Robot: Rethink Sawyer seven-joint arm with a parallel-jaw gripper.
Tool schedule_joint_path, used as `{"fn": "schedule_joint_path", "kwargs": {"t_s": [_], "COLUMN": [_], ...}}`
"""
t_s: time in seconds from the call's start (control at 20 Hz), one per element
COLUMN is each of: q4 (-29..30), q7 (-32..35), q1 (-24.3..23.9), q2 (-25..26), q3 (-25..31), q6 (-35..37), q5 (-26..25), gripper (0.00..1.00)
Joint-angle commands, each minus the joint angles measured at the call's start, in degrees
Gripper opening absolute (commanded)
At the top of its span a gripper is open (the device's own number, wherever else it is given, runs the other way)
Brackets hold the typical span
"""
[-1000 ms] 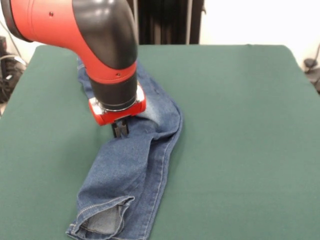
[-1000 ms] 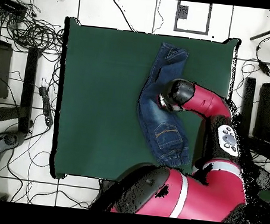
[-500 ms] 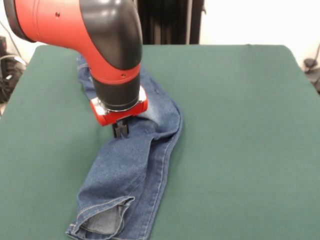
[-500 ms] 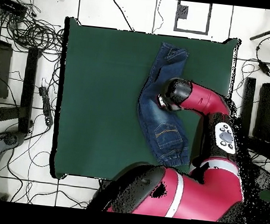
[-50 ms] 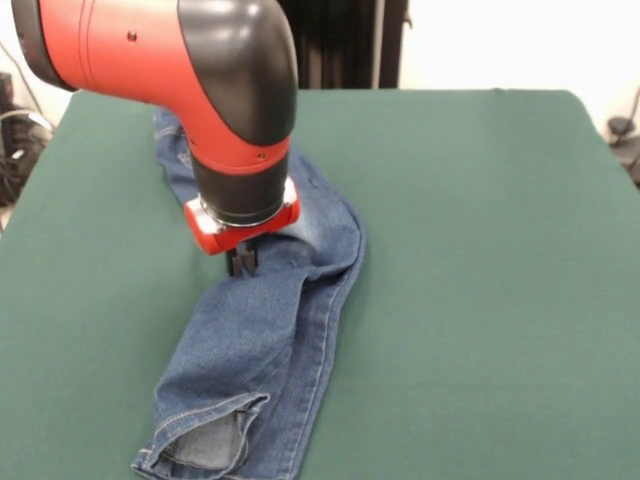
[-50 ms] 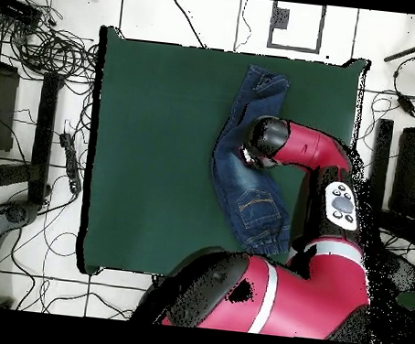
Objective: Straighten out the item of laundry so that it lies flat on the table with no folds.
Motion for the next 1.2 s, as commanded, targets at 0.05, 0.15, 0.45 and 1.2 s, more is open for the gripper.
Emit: {"fn": "schedule_joint_path", "kwargs": {"t_s": [0.05,0.15,0.45,1.2], "q4": [-3.04,-3.61,-5.58,-4.95], "q7": [-9.04,-10.42,-15.29,-19.5], "q1": [-0.6,-1.03,-2.98,-6.3], "q2": [10.5,10.43,10.56,5.62], "q3": [8.83,9.52,11.57,15.32], "q6": [-11.05,-10.46,-8.29,-2.21], "q5": [-7.92,-8.54,-12.11,-18.81], "gripper": [0.0,0.0,0.0,0.0]}}
